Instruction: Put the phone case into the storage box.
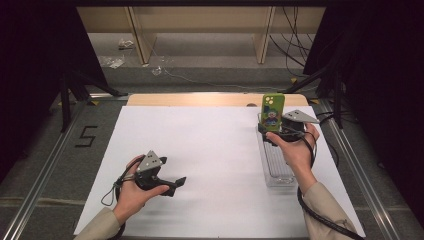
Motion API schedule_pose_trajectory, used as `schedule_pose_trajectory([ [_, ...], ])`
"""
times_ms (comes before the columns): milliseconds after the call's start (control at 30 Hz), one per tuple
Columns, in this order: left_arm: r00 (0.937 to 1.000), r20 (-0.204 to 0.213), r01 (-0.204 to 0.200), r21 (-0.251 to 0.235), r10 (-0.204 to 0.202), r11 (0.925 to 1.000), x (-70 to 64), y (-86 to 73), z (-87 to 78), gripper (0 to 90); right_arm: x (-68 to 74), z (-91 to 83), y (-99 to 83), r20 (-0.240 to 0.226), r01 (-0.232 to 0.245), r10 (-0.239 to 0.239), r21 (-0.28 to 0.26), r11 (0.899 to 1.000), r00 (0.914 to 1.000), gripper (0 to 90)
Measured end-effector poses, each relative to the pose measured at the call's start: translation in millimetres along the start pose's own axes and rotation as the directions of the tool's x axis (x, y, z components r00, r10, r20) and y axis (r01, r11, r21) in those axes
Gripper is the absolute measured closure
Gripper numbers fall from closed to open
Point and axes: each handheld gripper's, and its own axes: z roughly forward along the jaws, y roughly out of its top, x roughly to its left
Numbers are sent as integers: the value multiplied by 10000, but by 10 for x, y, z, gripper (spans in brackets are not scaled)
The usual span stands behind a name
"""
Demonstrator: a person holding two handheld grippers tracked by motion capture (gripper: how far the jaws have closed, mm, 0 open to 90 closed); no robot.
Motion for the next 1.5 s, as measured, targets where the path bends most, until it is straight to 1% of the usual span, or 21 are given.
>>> schedule_pose_trajectory([
  [400, 10000, -31, 20, -114, -20, 9999, 12, 8, -15, 0, 81, -111, -82, -579, 161, -171, -169, 9997, 9982, 92],
  [500, 10000, -57, 31, -120, -31, 9999, 15, 7, -18, 0, 96, -138, -90, -648, 235, -246, -175, 9996, 9976, 93],
  [633, 10000, -57, 48, -158, -48, 9999, 17, 9, -24, 0, 120, -184, -112, -855, 179, -202, -280, 9994, 9961, 94],
  [733, 10000, -72, 66, -182, -68, 9998, 24, 10, -30, 0, 129, -218, -129, -900, 288, -314, -303, 9991, 9954, 96],
  [900, 10000, -60, 24, -152, -25, 9999, 29, 6, -31, 0, 148, -271, -171, -1046, 253, -281, -285, 9993, 9941, 99],
  [1100, 10000, -94, 11, -130, -12, 9999, 45, 0, -44, 0, 166, -340, -202, -1186, 326, -361, -307, 9990, 9923, 104],
  [1500, 9997, -219, 97, -207, -102, 9997, 90, -23, -96, 0, 212, -469, -294, -1523, 551, -596, -333, 9979, 9865, 116],
])
